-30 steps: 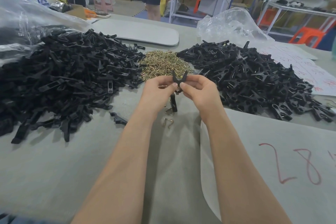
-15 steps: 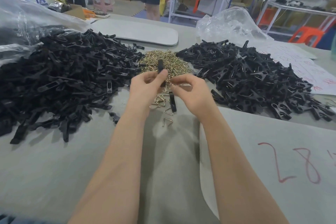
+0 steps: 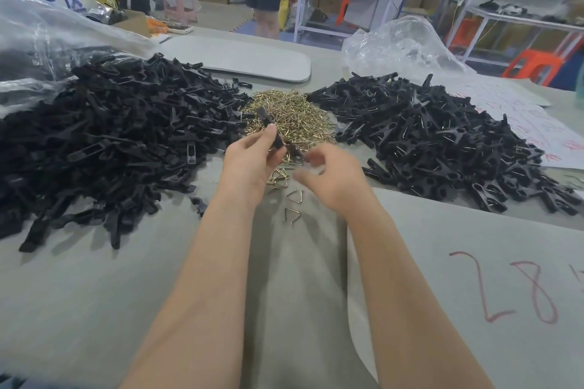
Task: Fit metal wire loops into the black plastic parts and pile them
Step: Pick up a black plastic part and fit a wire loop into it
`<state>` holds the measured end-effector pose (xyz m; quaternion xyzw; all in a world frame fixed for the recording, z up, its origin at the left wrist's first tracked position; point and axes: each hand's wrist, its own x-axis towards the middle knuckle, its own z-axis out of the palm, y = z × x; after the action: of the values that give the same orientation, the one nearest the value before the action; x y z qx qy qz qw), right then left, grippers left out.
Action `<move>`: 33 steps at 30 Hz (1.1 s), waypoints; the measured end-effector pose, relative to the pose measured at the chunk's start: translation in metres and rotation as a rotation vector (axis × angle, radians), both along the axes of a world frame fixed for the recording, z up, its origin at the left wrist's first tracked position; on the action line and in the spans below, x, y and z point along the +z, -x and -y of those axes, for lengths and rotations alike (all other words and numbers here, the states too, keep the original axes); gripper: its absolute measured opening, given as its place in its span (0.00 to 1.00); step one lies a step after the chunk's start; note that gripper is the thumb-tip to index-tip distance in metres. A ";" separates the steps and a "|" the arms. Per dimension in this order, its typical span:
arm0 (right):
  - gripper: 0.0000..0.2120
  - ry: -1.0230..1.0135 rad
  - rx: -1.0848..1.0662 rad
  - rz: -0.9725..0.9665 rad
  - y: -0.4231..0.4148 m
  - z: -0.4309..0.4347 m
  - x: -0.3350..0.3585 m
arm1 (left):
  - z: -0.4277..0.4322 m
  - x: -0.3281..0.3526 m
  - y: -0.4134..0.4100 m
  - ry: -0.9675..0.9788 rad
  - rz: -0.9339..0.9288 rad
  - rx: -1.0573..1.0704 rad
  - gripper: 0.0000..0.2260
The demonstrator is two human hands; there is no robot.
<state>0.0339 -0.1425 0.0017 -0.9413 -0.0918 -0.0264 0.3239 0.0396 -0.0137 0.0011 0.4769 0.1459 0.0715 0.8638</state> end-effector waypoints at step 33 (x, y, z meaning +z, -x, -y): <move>0.07 -0.581 -0.289 0.043 -0.009 0.028 0.004 | 0.021 -0.013 0.005 -1.360 0.378 -0.172 0.10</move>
<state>0.0425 -0.1706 0.0056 -0.8120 0.0471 -0.1172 0.5699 0.0342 -0.0347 -0.0119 0.8995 -0.1215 0.1599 0.3879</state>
